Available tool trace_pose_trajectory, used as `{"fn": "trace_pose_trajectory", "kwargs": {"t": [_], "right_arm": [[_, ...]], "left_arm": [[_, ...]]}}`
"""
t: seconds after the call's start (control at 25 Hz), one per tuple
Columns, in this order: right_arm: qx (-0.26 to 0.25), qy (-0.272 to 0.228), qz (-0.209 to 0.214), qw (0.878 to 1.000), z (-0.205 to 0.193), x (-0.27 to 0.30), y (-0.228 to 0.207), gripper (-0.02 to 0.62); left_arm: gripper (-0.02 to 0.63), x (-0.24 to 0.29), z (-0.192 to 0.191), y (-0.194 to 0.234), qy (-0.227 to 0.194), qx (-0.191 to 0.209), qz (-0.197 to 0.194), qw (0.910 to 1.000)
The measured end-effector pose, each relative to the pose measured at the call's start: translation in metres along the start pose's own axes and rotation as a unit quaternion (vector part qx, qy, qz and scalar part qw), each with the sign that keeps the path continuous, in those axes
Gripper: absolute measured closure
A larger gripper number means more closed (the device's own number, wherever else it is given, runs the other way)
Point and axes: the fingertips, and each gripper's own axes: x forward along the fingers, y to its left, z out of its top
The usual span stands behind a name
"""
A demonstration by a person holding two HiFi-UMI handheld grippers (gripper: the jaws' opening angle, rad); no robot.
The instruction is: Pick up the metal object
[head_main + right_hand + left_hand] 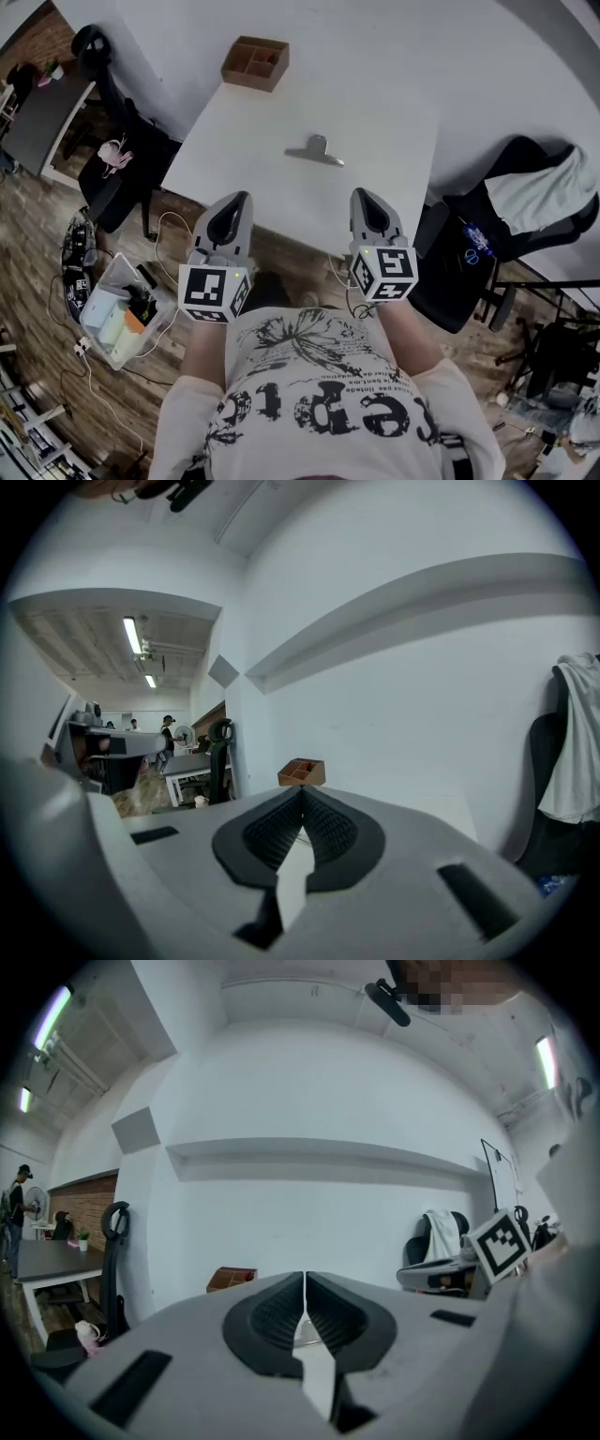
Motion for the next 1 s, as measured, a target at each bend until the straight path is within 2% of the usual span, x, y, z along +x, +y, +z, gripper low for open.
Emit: {"fn": "trace_pose_trajectory", "kwargs": {"t": [0.48, 0.72, 0.88, 1.0], "right_arm": [[0.028, 0.027, -0.091, 0.995, 0.007, 0.117, -0.034, 0.606], [0.041, 0.080, -0.131, 0.987, -0.019, 0.163, -0.046, 0.606], [0.050, 0.133, -0.152, 0.978, -0.047, 0.188, -0.056, 0.603], [0.059, 0.169, -0.160, 0.971, -0.070, 0.206, -0.060, 0.527]], "left_arm": [[0.594, 0.149, 0.013, 0.082, 0.007, 0.013, -0.099, 0.9950], [0.594, 0.205, 0.005, 0.104, 0.016, 0.019, -0.153, 0.9879], [0.594, 0.234, -0.004, 0.113, 0.022, 0.012, -0.184, 0.9826], [0.594, 0.249, -0.011, 0.121, 0.021, 0.003, -0.201, 0.9793]]}}
